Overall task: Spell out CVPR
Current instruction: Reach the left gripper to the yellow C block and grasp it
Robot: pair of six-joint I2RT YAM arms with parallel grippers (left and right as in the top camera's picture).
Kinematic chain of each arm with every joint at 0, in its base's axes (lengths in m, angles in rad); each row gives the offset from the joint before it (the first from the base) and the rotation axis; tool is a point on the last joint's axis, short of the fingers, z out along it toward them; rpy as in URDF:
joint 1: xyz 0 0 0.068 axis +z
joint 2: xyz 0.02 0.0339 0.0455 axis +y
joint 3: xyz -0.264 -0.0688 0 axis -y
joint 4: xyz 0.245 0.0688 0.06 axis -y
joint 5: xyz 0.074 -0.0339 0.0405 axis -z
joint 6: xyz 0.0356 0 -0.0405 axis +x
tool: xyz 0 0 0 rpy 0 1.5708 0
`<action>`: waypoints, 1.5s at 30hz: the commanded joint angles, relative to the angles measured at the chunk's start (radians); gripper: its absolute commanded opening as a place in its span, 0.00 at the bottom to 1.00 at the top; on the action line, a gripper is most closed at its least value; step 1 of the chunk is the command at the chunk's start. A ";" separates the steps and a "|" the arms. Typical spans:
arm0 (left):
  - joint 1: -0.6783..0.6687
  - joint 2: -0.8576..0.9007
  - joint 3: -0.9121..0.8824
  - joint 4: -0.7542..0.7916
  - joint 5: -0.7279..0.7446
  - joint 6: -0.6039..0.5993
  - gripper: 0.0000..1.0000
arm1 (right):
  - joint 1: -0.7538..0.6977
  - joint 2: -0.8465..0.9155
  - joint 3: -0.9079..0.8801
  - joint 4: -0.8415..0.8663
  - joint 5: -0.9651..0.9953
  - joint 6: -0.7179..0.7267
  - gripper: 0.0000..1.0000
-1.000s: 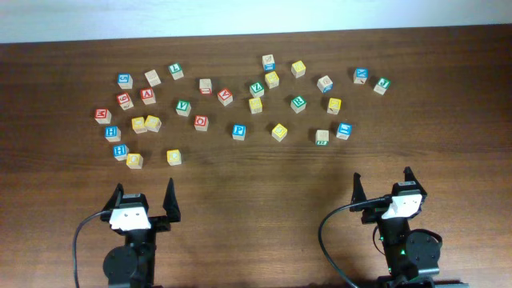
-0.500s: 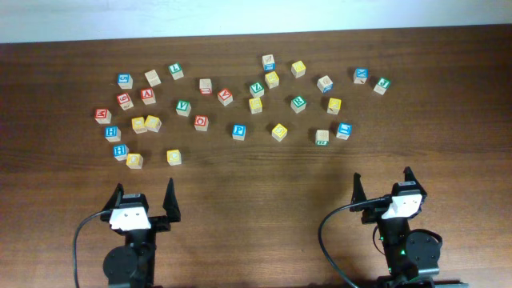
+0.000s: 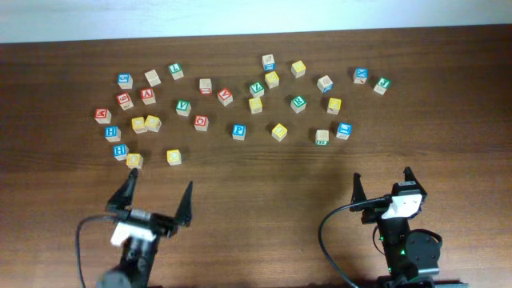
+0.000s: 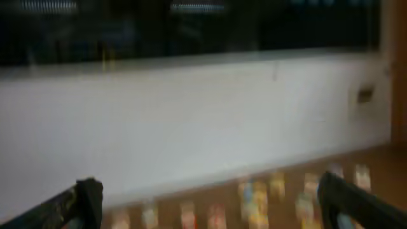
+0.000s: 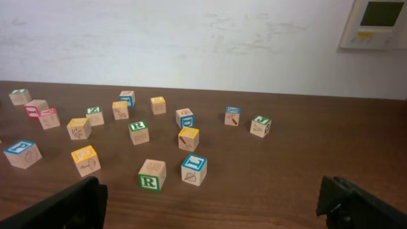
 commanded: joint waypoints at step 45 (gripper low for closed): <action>-0.066 1.655 1.165 -1.132 -0.301 -0.259 0.93 | 0.008 -0.004 -0.005 -0.007 0.012 -0.007 0.98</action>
